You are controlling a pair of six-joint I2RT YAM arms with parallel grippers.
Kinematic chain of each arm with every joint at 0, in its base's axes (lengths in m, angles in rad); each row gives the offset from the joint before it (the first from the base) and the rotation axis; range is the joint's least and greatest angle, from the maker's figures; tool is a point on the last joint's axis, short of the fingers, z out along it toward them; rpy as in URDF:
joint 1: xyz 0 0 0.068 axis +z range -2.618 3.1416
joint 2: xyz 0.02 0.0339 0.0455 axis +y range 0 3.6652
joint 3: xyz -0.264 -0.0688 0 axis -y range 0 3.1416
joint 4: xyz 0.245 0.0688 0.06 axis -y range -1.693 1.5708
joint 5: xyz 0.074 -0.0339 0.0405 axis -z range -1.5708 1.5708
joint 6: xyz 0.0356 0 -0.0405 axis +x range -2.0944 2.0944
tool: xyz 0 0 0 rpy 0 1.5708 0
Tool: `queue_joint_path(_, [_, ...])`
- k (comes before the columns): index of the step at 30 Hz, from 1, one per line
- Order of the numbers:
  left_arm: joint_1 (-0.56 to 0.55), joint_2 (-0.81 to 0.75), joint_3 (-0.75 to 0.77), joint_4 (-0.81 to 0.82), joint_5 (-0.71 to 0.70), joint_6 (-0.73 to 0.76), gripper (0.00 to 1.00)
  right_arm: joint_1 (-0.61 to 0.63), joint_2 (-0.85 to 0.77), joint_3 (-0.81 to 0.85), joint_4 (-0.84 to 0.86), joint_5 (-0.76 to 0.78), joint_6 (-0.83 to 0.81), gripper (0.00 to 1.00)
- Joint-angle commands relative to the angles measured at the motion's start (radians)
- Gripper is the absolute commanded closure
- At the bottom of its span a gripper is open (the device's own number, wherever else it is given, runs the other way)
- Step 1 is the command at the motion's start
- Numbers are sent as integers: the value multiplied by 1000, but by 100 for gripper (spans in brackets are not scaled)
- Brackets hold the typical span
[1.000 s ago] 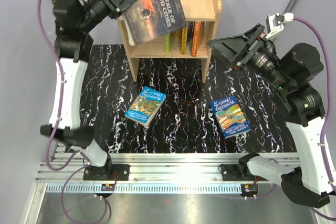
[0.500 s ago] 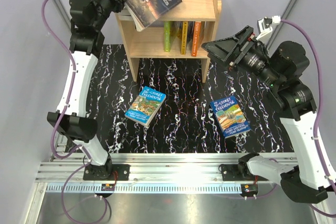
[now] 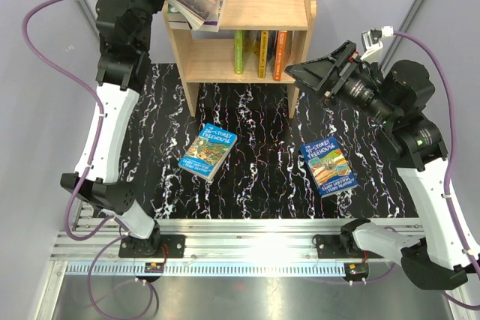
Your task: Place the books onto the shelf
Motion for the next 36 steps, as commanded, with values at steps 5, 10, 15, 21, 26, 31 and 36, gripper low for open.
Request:
queue_joint_path(5, [-114, -40, -19, 169, -308, 182, 100, -4, -34, -49, 24, -33, 18, 0])
queue_joint_path(10, [-166, 9, 29, 140, -481, 262, 100, -4, -49, -58, -2, -38, 10, 0])
queue_joint_path(15, [-176, 32, 73, 34, -662, 224, 100, -4, -68, -61, -39, -33, -3, 0])
queue_joint_path(21, [-165, 66, 93, 22, -702, 267, 100, -4, -80, -81, -57, -39, -7, 0])
queue_joint_path(26, [-168, 82, 87, 51, -666, 325, 100, -4, -69, -76, -63, -50, -13, 0])
queue_joint_path(31, [-209, 150, 136, 68, -649, 480, 100, -4, -48, -75, -56, -65, -16, 0])
queue_joint_path(36, [-202, 204, 168, 19, -562, 450, 95, -4, -42, -79, -54, -70, -19, 0])
